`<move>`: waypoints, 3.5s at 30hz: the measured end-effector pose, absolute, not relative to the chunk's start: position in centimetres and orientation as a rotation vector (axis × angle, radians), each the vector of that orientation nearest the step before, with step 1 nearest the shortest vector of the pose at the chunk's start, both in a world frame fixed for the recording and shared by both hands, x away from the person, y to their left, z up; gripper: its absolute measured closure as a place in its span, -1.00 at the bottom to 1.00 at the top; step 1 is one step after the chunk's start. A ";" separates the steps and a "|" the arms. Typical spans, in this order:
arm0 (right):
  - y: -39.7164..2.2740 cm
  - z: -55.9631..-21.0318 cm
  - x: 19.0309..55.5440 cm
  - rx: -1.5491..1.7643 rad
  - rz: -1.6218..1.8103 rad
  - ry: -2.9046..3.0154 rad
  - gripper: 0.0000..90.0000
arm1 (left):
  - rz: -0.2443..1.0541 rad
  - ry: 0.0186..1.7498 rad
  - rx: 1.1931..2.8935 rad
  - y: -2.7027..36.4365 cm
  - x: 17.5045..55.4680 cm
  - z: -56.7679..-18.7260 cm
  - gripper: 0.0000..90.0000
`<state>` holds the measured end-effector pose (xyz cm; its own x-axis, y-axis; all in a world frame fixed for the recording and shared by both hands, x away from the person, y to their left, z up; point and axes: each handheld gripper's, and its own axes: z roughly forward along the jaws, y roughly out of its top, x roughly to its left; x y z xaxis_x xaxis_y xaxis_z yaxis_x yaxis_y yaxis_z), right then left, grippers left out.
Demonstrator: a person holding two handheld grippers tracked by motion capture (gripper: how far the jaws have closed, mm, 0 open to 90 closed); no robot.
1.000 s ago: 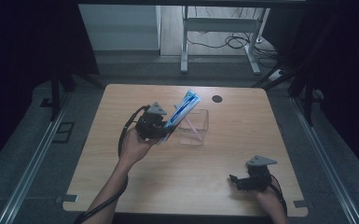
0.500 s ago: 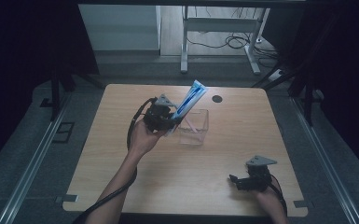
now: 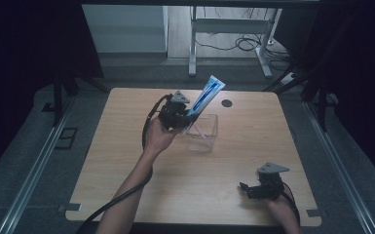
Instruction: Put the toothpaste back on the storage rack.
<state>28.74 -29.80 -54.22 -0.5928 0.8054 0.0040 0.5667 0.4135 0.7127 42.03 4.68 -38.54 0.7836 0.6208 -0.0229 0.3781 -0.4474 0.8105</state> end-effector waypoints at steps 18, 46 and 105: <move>-29.8 -54.2 28.7 1.181 0.981 2.336 -0.89 | 0.356 0.758 2.059 2.4 44.1 -40.2 0.62; -29.9 -54.2 28.7 1.170 0.982 2.340 -0.88 | 0.369 0.778 2.108 0.3 44.6 -44.3 0.61; -30.0 -54.2 28.7 1.168 0.984 2.339 -0.88 | 0.360 0.803 2.271 -0.4 44.8 -47.0 0.48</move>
